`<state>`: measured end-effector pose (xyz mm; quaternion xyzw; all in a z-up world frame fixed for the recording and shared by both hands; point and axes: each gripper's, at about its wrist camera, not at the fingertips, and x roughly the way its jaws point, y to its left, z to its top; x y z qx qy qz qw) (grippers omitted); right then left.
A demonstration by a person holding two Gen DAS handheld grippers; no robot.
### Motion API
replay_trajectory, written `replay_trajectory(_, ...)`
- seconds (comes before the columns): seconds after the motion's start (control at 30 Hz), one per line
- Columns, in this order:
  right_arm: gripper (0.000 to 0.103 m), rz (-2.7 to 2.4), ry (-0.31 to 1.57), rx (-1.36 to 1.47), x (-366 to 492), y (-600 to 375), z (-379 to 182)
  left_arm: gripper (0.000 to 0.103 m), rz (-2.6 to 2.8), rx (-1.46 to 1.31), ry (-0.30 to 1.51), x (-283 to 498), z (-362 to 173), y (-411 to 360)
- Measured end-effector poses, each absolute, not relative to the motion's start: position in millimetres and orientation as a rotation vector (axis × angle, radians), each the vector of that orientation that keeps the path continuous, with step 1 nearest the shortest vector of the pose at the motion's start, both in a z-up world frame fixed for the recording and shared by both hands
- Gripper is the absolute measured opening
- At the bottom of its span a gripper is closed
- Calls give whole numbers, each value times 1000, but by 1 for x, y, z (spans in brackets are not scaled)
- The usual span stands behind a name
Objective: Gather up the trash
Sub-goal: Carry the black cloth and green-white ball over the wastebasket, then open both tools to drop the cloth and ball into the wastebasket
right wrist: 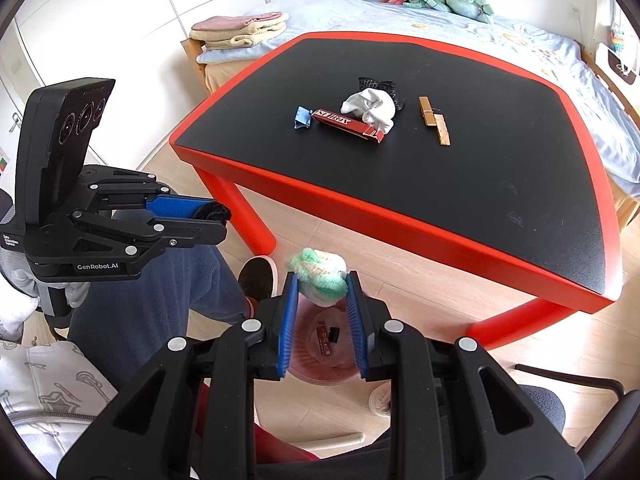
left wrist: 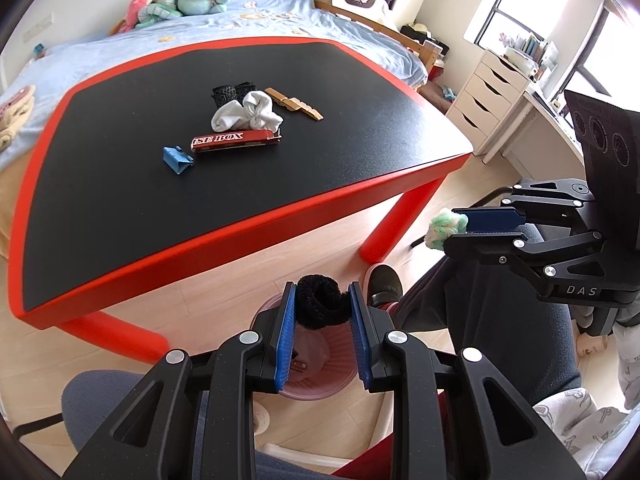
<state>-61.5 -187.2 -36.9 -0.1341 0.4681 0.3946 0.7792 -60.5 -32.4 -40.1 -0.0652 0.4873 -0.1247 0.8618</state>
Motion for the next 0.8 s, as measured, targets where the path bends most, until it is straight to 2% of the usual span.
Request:
replay_trajectory(0.53, 24, 891, 1020, -271, -66, -186, -39, 25, -292, -145, 1025, -64, -41, -36)
replay_trajectory(0.63, 27, 903, 1021, -261, -65, -187, -39, 29, -308, -152, 1019, -64, -40, -37)
replay_trajectory(0.67, 37, 904, 1022, -260, -65, -188, -39, 35, -306, -155, 1020, -64, -40, -36)
replay_trajectory(0.7, 48, 898, 1021, -257, -64, -188, -39, 51, -299, -157, 1018, -64, -41, -35)
replay_trajectory(0.73, 71, 888, 1015, -247, -63, -190, -38, 63, -286, -158, 1011, -64, -41, -34)
replay_trajectory(0.77, 80, 884, 1011, -231, -62, -192, -38, 80, -276, -169, 999, -65, -40, -32)
replay_trajectory(0.8, 84, 876, 1012, -220, -61, -194, -37, 88, -270, -181, 990, -65, -39, -30)
